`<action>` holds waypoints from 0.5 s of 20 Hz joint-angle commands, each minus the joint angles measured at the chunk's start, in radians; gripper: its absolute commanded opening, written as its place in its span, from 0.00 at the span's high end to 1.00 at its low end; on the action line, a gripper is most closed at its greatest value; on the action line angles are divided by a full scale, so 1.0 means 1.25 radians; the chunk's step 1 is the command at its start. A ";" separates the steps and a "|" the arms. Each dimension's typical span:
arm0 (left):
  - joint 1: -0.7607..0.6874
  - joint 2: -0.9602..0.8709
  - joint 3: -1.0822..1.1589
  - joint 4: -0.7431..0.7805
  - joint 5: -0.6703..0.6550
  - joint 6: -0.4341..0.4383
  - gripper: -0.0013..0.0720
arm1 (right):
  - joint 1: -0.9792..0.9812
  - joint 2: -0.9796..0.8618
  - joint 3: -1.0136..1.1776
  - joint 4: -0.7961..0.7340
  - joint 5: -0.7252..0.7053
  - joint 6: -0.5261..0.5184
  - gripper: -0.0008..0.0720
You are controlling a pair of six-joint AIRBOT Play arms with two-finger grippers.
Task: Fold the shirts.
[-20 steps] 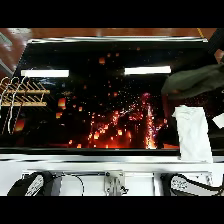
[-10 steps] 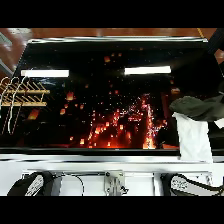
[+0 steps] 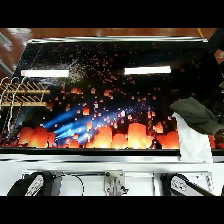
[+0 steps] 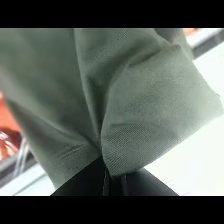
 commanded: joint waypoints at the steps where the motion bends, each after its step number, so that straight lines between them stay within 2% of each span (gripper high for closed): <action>1: 0.000 0.000 0.000 0.000 0.001 0.002 0.94 | 0.000 0.089 -0.185 -0.029 -0.063 0.075 0.89; 5: 0.000 0.000 0.000 0.000 0.001 0.002 0.94 | 0.000 0.156 -0.378 -0.046 -0.163 0.132 0.89; 9: 0.000 0.000 0.000 0.000 0.000 0.002 0.94 | 0.000 0.165 -0.492 -0.047 -0.252 0.195 0.87; 10: 0.000 0.000 0.000 0.000 0.000 0.002 0.94 | 0.000 0.165 -0.508 -0.055 -0.267 0.207 0.79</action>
